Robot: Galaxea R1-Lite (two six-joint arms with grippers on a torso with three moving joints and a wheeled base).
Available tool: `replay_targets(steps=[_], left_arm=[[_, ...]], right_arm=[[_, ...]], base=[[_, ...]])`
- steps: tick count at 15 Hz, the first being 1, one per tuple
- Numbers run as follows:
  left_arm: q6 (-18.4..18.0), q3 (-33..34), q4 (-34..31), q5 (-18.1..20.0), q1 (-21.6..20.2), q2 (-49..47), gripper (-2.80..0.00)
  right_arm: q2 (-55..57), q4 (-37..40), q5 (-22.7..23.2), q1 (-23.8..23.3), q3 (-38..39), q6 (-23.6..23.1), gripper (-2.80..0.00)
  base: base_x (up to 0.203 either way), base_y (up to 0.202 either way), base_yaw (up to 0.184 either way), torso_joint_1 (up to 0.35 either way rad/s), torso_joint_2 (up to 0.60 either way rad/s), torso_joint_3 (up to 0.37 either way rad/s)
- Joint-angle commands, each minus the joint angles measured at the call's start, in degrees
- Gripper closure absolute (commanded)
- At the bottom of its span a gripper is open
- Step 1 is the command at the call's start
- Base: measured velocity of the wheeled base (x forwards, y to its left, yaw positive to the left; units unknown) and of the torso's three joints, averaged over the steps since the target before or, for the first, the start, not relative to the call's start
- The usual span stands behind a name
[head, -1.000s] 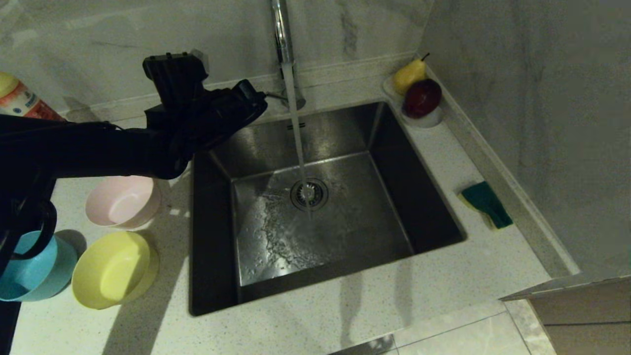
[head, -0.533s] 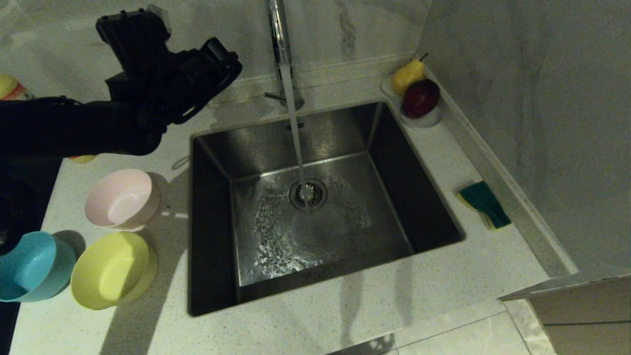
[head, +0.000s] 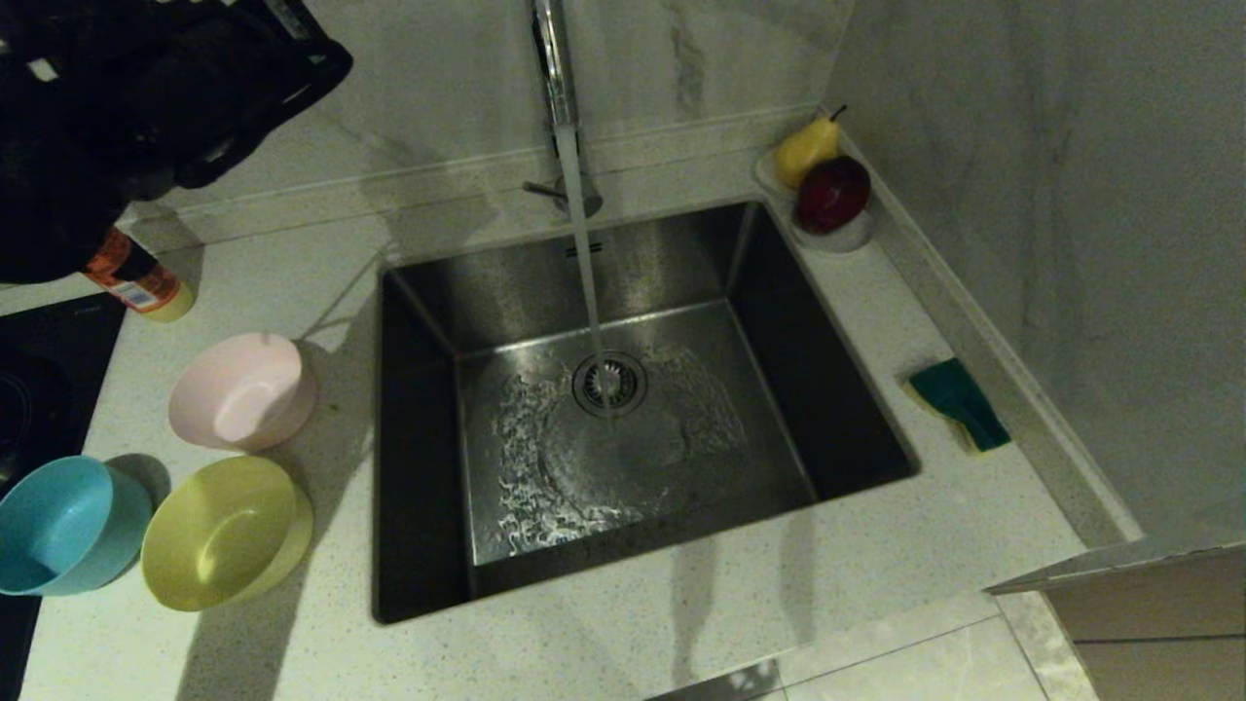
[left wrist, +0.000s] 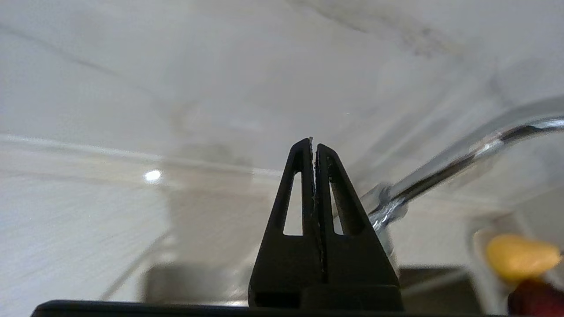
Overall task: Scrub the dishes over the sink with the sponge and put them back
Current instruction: Turn on the faucet, then pick up a bowl and the sponge
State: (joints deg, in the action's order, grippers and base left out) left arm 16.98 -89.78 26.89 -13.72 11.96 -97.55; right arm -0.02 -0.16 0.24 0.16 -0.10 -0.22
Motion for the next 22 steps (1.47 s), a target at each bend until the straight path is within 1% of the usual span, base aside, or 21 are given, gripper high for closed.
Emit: replay_targets(steps=[1, 2, 4, 6, 7, 9, 10, 12, 14, 15, 17, 19, 22], left_arm=[[-1.33, 6.08, -1.55, -1.64, -0.03, 11.85, 0.0], [-2.33, 9.12, -2.53, -2.87, -0.11, 15.1, 0.0], [-5.61, 15.8, -3.72, -5.64, -0.59, 21.04, 0.0], [-8.25, 20.64, -4.05, -7.04, -0.88, 26.98, 0.0], [-8.94, 22.29, -4.3, -7.37, -1.05, 29.78, 0.0], [-9.65, 26.08, -4.64, -7.64, -2.65, 34.26, 0.0], [-9.77, 28.7, -4.62, -7.69, -3.84, 36.23, 0.0], [-9.96, 34.09, -4.51, -7.72, -4.83, 41.1, 0.0], [-11.66, 38.91, -4.46, -7.74, -6.01, 46.71, 0.0], [-12.59, 41.21, -4.45, -7.69, -7.11, 49.42, 0.0], [-13.27, 45.62, -4.57, -7.65, -9.71, 55.02, 0.0], [-13.58, 53.05, -4.34, -7.44, -11.41, 61.29, 0.0], [-13.94, 63.32, -4.54, -6.57, -12.36, 72.48, 0.0]], right_arm=[[-0.04, -0.02, 0.02, 0.02, 0.01, -0.04, 0.0], [-0.05, -0.02, 0.02, 0.02, 0.01, -0.04, 0.0], [0.02, -0.02, 0.02, 0.02, 0.01, -0.04, 0.0], [0.02, -0.02, 0.02, 0.02, 0.01, -0.04, 0.0], [0.0, -0.02, 0.02, 0.02, 0.01, -0.04, 0.0], [0.02, -0.02, 0.02, 0.02, 0.01, -0.04, 0.0], [0.02, -0.02, 0.02, 0.02, 0.01, -0.04, 0.0], [0.02, -0.02, 0.02, 0.02, 0.01, -0.04, 0.0], [0.0, -0.02, 0.02, 0.02, 0.01, -0.04, 0.0], [0.02, -0.02, 0.02, 0.02, 0.01, -0.04, 0.0], [0.01, -0.02, 0.02, 0.02, 0.01, -0.04, 0.0], [-0.06, -0.02, 0.02, 0.02, 0.01, -0.04, 0.0], [0.02, -0.02, 0.02, 0.02, 0.01, -0.04, 0.0]], base=[[0.0, 0.0, 0.0, 0.0, 0.0, 0.0], [0.0, 0.0, 0.0, 0.0, 0.0, 0.0], [0.0, 0.0, 0.0, 0.0, 0.0, 0.0], [0.0, 0.0, 0.0, 0.0, 0.0, 0.0], [0.0, 0.0, 0.0, 0.0, 0.0, 0.0], [0.0, 0.0, 0.0, 0.0, 0.0, 0.0], [0.0, 0.0, 0.0, 0.0, 0.0, 0.0], [0.0, 0.0, 0.0, 0.0, 0.0, 0.0], [0.0, 0.0, 0.0, 0.0, 0.0, 0.0], [0.0, 0.0, 0.0, 0.0, 0.0, 0.0], [0.0, 0.0, 0.0, 0.0, 0.0, 0.0], [0.0, 0.0, 0.0, 0.0, 0.0, 0.0], [0.0, 0.0, 0.0, 0.0, 0.0, 0.0]])
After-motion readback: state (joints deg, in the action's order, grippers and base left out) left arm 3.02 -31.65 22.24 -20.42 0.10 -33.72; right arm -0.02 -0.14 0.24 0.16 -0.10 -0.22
